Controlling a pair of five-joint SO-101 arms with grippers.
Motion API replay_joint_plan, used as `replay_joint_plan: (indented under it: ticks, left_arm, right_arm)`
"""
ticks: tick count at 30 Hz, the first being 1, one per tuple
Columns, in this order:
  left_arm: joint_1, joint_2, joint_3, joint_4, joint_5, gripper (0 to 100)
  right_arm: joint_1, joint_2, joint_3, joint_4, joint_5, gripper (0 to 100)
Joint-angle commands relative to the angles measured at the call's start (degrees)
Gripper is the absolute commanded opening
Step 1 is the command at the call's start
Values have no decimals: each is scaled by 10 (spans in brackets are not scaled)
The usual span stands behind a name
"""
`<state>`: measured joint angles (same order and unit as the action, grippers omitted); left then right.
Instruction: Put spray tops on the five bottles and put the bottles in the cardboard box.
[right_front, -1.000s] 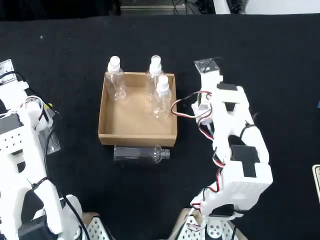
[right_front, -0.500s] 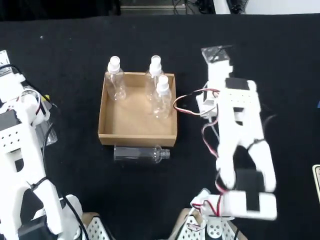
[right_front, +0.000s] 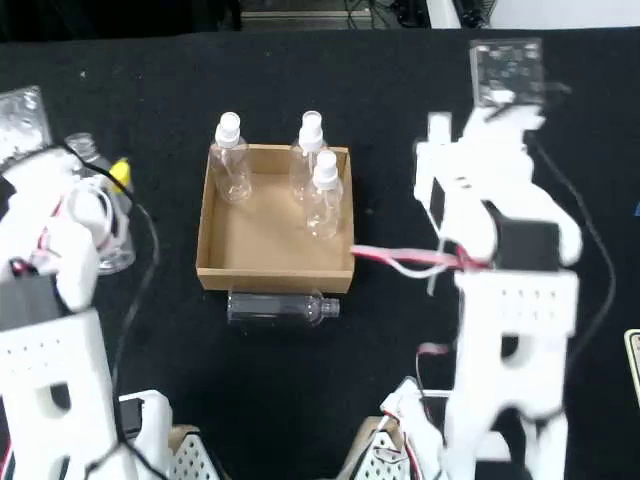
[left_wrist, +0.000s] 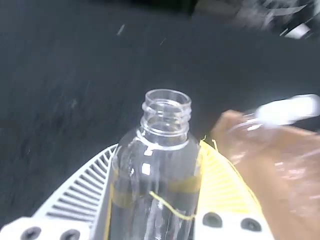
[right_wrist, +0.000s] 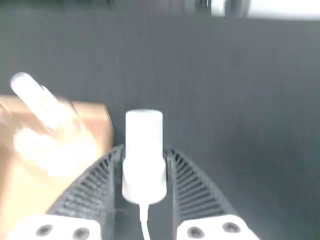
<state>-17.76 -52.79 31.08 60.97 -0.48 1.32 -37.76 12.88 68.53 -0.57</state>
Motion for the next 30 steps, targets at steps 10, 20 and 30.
replay_joint_plan:
  ticks: [10,20,30]
  left_arm:
    - [281,-312,236,-134,4,33]
    - [362,-507,403,-209,1,34]
    - [362,-513,415,-210,2,34]
  right_arm:
    - [-179,-116,-116,-107,-164,11]
    - [-219,-119,-93,-249,-167,11]
    - [-342,-116,-49,-333,-162,11]
